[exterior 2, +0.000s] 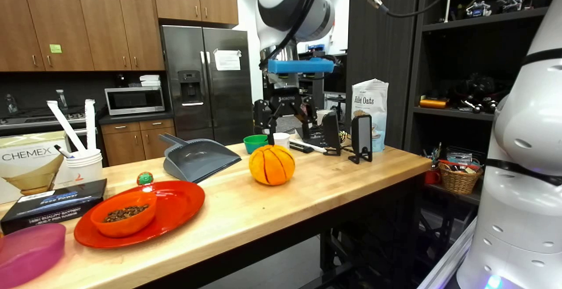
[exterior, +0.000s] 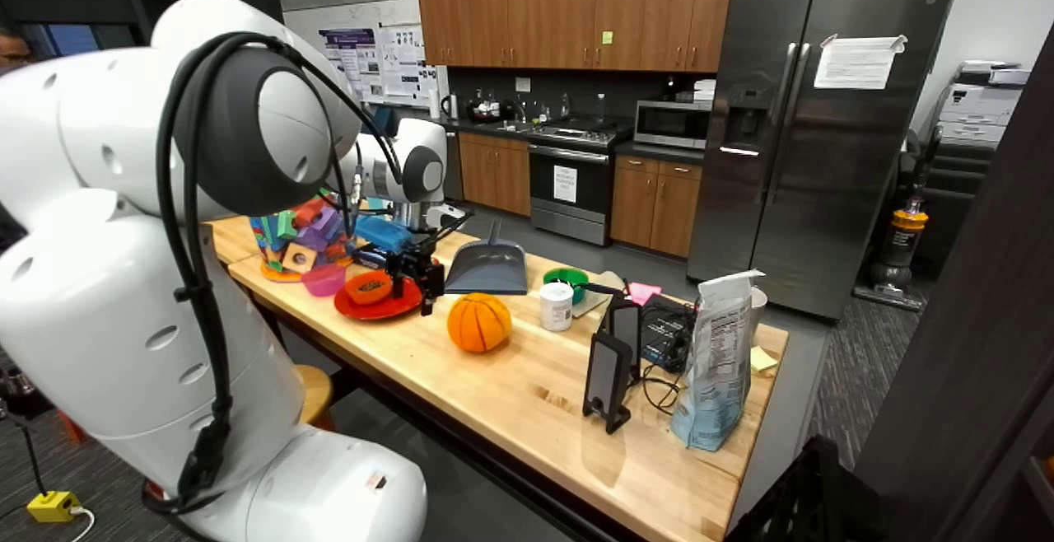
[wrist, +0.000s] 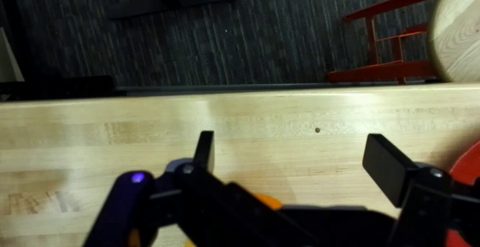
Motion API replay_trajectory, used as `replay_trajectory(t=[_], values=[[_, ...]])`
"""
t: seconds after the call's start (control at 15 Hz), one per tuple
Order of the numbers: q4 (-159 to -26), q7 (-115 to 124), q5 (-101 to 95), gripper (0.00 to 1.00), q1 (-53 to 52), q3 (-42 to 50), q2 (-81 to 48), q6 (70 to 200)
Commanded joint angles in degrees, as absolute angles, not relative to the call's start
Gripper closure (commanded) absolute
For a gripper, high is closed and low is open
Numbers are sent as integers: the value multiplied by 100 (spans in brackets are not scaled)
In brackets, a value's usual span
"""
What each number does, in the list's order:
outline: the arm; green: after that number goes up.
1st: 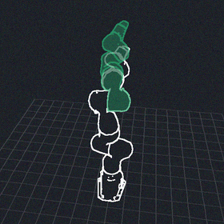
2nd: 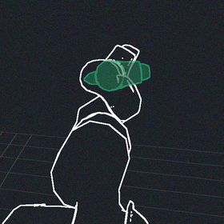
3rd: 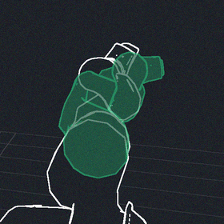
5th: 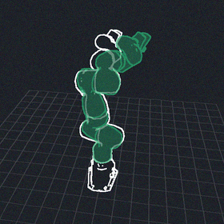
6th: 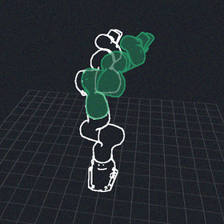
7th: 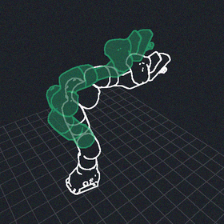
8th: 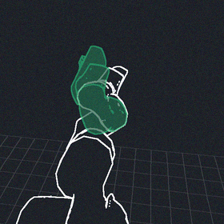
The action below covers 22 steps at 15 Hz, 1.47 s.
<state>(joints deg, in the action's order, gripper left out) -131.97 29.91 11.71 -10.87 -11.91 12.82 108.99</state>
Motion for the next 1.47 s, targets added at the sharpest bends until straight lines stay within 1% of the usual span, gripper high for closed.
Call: replay_trajectory(t=[0.0,0.33,0.47,0.93,1.0,1.33,1.4], values=[[-13186,3416,1646,0,-1012,-1255,1279,11310],[-13317,3525,1537,0,-1013,-1308,1306,12278],[-13350,3466,1311,0,-1001,-1334,1306,12470],[-13325,3419,1386,0,-1052,-1316,1279,12469],[-13354,3608,1473,0,-1039,-1330,1285,12589],[-13333,4598,1442,0,-987,-1396,1298,12376],[-12181,5208,460,0,-721,-1499,262,12215]])
